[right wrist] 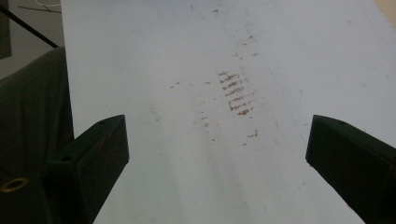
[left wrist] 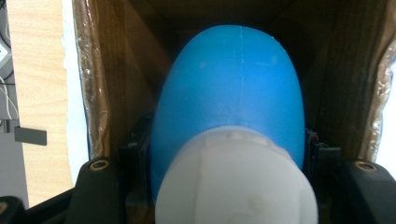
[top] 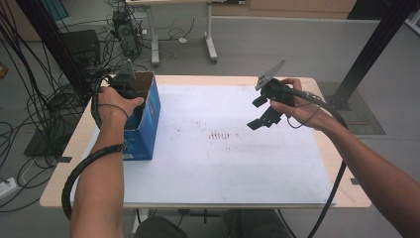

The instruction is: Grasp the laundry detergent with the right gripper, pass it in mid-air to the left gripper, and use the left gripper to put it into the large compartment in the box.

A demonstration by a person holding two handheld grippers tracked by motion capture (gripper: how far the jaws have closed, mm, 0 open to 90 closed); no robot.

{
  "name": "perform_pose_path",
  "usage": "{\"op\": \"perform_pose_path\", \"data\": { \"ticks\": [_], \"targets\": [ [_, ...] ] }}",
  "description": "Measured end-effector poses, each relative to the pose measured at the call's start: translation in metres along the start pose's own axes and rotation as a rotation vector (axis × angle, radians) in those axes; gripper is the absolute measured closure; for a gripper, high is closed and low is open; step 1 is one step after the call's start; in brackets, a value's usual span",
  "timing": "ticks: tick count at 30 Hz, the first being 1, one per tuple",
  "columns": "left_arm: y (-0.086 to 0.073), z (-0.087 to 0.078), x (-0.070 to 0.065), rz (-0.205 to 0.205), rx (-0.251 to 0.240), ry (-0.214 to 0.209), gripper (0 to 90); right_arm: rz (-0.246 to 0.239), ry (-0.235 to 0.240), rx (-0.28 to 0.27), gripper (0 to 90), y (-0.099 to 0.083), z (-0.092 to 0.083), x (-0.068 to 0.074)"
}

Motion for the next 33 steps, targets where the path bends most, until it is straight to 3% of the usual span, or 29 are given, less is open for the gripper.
{"op": "perform_pose_path", "data": {
  "ticks": [33],
  "targets": [
    [-0.0018, 0.0005, 0.0011, 0.001, -0.011, -0.005, 36.6, -0.004, -0.026, 0.022, 6.1, 0.0004, -0.0068, -0.0042]
  ]
}}
Point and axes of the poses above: each handheld gripper's, and its own axes: z roughly forward along the jaws, y roughly out of its top, x roughly to its left, the point moved 2 cm from there along z, roughly forward along the jaws, and after that the axes turned 10 degrees about -y, right-handed, at the moved point
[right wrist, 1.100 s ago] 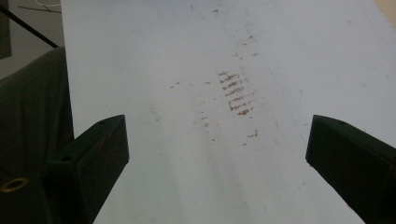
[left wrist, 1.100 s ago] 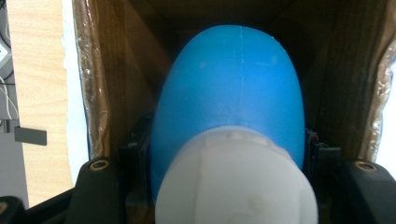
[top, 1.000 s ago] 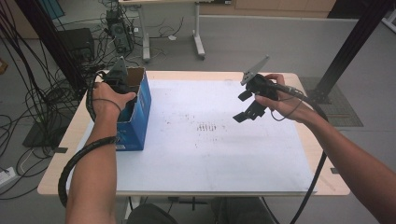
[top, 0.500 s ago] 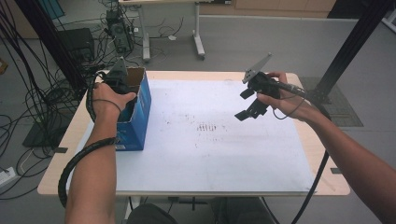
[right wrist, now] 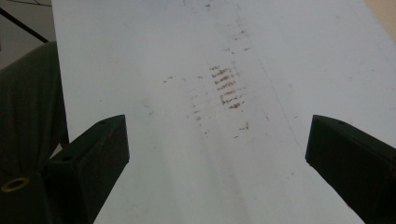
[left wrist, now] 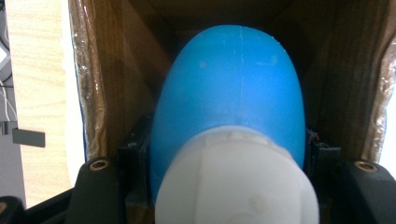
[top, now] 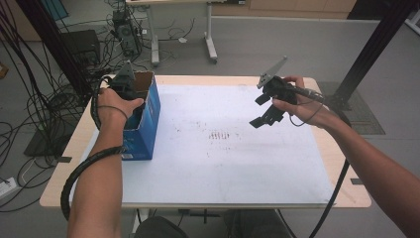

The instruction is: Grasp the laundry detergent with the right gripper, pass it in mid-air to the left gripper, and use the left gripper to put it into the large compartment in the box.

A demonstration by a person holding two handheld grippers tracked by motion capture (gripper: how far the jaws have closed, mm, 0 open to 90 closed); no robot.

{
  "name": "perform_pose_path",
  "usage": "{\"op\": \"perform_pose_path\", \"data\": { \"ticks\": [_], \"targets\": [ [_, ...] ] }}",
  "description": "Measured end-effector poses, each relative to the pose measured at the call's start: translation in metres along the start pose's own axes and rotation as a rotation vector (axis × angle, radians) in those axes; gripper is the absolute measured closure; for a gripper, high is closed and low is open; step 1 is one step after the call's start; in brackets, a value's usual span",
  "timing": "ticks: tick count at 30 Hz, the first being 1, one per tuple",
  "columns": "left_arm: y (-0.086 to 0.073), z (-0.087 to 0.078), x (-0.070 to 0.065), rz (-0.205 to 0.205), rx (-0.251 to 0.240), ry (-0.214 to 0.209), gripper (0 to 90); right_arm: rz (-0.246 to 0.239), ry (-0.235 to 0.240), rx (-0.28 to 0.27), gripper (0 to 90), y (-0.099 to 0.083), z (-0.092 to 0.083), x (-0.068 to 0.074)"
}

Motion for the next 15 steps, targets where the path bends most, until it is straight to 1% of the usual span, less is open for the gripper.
{"op": "perform_pose_path", "data": {
  "ticks": [5, 15],
  "targets": [
    [0.0000, 0.0000, -0.0005, -0.001, 0.001, 0.003, 36.6, 0.010, -0.003, -0.002, 6.1, -0.0005, -0.0021, -0.0010],
    [0.0004, 0.0001, 0.0000, -0.002, 0.001, 0.001, 36.5, 0.005, -0.005, 0.000, 6.2, -0.0013, -0.0022, -0.0015]
  ]
}}
Point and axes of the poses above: each handheld gripper's, and its own axes: z roughly forward along the jaws, y roughly out of its top, x roughly to its left, the point moved 2 cm from there along z, roughly forward along the jaws, and after that the axes turned 10 degrees about -y, right-handed, at the moved point
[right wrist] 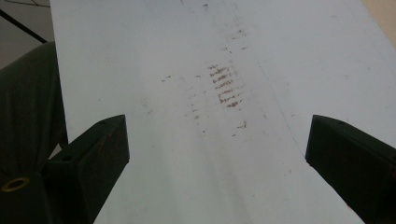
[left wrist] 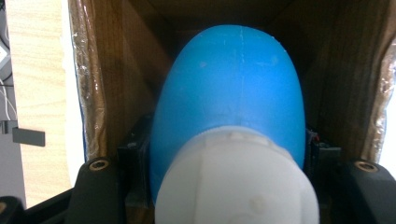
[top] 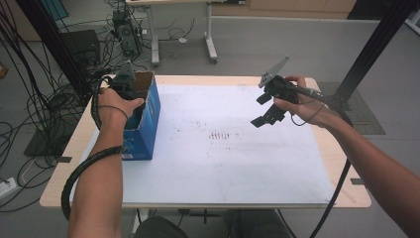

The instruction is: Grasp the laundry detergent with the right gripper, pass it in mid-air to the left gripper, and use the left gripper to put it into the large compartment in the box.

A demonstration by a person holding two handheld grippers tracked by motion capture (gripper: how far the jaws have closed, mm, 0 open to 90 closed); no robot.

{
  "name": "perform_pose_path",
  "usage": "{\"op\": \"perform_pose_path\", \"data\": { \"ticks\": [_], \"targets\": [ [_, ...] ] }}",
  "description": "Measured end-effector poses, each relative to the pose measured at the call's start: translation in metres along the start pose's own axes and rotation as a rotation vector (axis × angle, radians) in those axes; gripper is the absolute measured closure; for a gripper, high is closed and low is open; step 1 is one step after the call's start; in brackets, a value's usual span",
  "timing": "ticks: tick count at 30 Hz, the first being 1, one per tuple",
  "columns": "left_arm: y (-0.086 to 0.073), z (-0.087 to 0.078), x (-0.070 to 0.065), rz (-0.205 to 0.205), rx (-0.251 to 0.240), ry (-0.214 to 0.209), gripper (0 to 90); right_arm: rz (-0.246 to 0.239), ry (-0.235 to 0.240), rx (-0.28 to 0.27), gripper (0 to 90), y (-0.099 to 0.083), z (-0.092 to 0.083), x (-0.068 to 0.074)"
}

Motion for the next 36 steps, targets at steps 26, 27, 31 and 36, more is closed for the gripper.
{"op": "perform_pose_path", "data": {
  "ticks": [26, 27, 31, 36],
  "targets": [
    [-0.0012, -0.0001, 0.0007, -0.002, -0.009, 0.001, 36.4, 0.006, -0.008, -0.006, 6.3, -0.0006, -0.0007, -0.0021],
    [-0.0012, -0.0001, 0.0007, -0.002, -0.009, 0.001, 36.4, 0.006, -0.008, -0.006, 6.3, -0.0006, -0.0007, -0.0021],
    [-0.0014, -0.0002, 0.0017, -0.005, -0.011, -0.003, 36.4, 0.010, -0.005, -0.007, 6.3, -0.0012, 0.0002, -0.0029],
    [-0.0011, -0.0001, 0.0006, -0.005, -0.006, 0.000, 36.3, 0.009, -0.005, -0.007, 6.3, -0.0013, -0.0002, -0.0031]
  ]
}}
Point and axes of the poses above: each handheld gripper's, and its own axes: z roughly forward along the jaws, y roughly out of its top, x roughly to its left, the point moved 2 cm from there along z, roughly forward along the jaws, and after that the axes turned 10 degrees about -y, right-handed, at the moved point
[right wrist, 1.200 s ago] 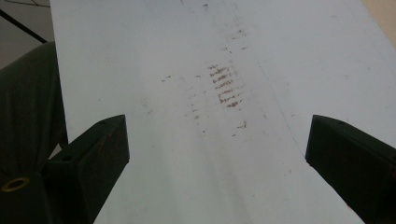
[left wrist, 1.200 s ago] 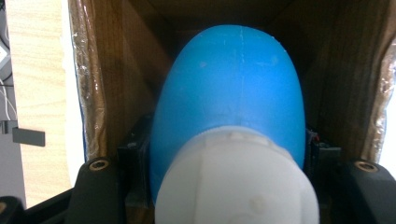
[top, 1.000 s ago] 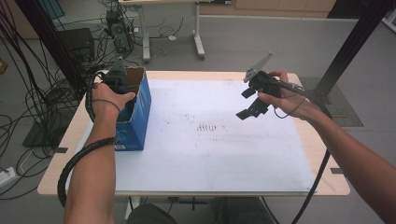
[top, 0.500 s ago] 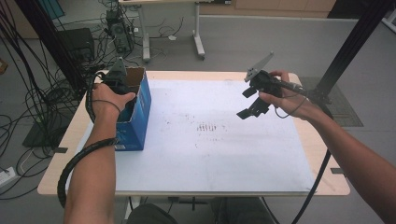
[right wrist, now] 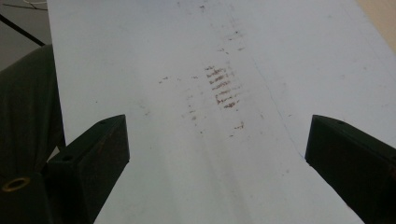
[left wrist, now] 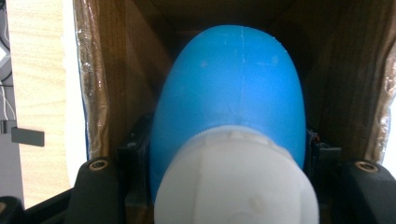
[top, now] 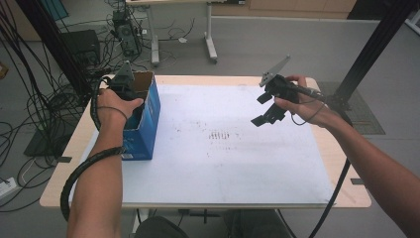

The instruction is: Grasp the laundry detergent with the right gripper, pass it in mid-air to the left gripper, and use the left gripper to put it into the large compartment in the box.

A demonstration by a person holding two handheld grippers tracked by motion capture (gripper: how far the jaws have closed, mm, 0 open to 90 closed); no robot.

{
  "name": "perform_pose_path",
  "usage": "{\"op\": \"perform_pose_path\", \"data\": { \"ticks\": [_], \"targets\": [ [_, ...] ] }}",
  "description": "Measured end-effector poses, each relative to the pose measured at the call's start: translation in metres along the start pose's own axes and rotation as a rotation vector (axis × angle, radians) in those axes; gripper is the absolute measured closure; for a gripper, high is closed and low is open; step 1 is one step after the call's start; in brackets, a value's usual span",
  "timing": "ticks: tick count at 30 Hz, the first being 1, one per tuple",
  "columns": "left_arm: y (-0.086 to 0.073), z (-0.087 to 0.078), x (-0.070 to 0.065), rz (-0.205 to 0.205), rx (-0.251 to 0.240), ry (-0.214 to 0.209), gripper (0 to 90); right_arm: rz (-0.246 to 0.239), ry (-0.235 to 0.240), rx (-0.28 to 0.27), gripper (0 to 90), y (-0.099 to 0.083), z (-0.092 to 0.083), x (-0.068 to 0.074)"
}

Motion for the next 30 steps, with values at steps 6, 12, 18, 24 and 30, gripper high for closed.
{"op": "perform_pose_path", "data": {
  "ticks": [6, 12, 18, 24, 30],
  "targets": [
    [-0.0002, 0.0002, -0.0009, 0.004, -0.003, 0.004, 36.4, 0.000, -0.001, -0.004, 6.3, -0.0002, -0.0011, -0.0004],
    [-0.0003, 0.0001, -0.0002, 0.002, -0.004, 0.001, 36.4, 0.001, -0.001, -0.003, 6.3, -0.0001, -0.0010, 0.0000],
    [-0.0006, 0.0001, 0.0003, 0.000, -0.005, -0.001, 36.3, -0.001, -0.004, -0.002, 6.3, 0.0005, -0.0023, 0.0002],
    [-0.0005, 0.0000, 0.0002, 0.001, -0.004, 0.000, 36.3, -0.001, -0.005, 0.001, 6.3, 0.0003, -0.0030, 0.0001],
    [-0.0005, 0.0001, -0.0004, 0.001, -0.005, 0.000, 36.3, -0.006, -0.007, -0.002, 6.3, 0.0009, -0.0032, -0.0005]
  ]
}}
Point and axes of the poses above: each handheld gripper's, and its own axes: z roughly forward along the jaws, y roughly out of its top, x roughly to its left, the point moved 2 cm from there along z, roughly forward along the jaws, and after that the axes turned 10 degrees about -y, right-handed, at the moved point
